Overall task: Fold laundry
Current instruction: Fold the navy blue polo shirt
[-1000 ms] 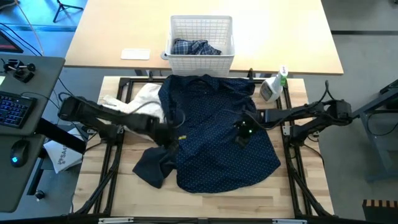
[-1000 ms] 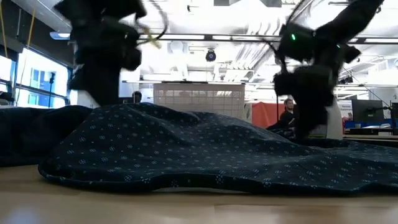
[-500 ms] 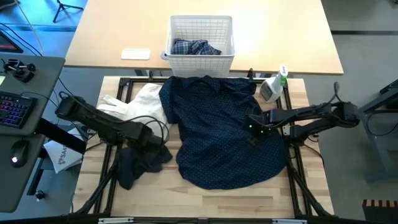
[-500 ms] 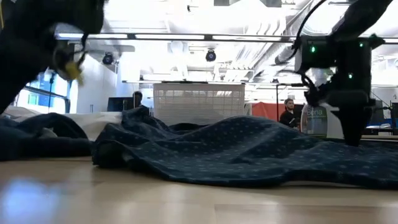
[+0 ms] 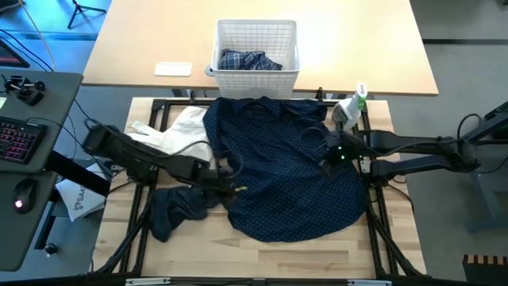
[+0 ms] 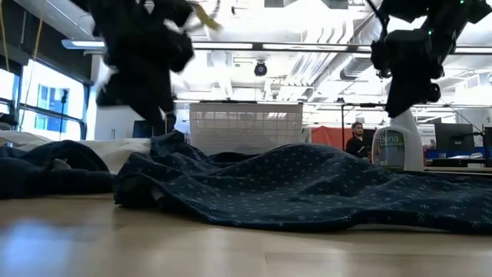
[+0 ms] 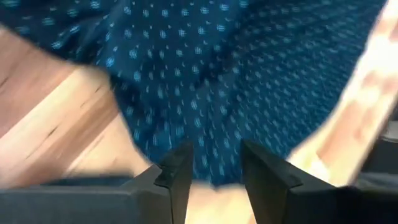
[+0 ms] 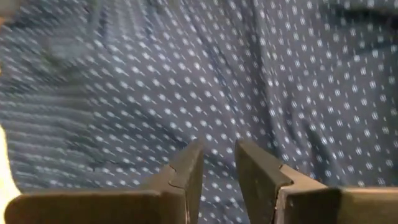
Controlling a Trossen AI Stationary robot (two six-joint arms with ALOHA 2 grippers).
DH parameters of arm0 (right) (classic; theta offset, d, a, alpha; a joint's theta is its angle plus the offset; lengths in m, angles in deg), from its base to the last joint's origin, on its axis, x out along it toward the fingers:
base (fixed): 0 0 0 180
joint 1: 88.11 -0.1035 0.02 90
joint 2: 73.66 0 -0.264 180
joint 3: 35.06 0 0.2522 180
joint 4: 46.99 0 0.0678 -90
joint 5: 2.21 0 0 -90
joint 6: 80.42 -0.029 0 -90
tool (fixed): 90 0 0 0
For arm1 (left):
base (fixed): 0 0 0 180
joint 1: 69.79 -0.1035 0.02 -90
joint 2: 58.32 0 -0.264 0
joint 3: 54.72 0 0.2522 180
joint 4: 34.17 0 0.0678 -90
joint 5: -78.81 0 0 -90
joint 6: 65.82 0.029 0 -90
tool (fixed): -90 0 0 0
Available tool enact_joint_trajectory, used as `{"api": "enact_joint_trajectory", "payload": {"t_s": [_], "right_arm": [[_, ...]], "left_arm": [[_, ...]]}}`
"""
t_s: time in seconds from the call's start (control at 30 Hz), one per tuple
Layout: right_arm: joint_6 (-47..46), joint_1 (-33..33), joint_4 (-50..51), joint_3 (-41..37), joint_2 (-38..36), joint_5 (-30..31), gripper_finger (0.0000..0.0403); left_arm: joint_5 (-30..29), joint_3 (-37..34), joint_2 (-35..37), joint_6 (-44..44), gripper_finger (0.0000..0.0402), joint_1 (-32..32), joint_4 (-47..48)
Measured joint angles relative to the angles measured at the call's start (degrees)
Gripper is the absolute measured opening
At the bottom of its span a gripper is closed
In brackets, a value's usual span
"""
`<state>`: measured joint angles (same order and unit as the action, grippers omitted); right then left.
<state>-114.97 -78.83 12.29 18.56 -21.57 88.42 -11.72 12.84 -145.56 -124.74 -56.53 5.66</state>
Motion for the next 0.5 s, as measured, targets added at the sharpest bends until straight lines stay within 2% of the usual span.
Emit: {"api": "enact_joint_trajectory", "payload": {"t_s": [0.13,0.23,0.3,0.43,0.5], "right_arm": [[2.7,-0.1,-3.6,0.2,-2.2,-2.8,0.0089],[7.2,-1.0,-7.8,0.2,-2.4,-6.4,0.0089],[9.4,-2.0,-10.8,0.2,-2.2,-8.1,0.009],[13.8,-4.1,-17.1,0.2,-1.3,-8.4,0.0106],[14.9,-5.1,-20.5,0.2,-0.7,-8.5,0.0126]], "left_arm": [[1.3,-0.3,-8.6,-2.2,0.0145,-0.5,-1.9],[3.5,0.6,-13.7,-1.6,0.0141,-0.6,-4.2],[5.2,2.6,-15.5,1.6,0.0113,-0.6,-7.5],[5.3,9.8,-16.2,8.1,0.0019,-2.2,-7.1],[4.9,14.9,-15.7,10.9,0.0013,-4.1,-6.6]]}}
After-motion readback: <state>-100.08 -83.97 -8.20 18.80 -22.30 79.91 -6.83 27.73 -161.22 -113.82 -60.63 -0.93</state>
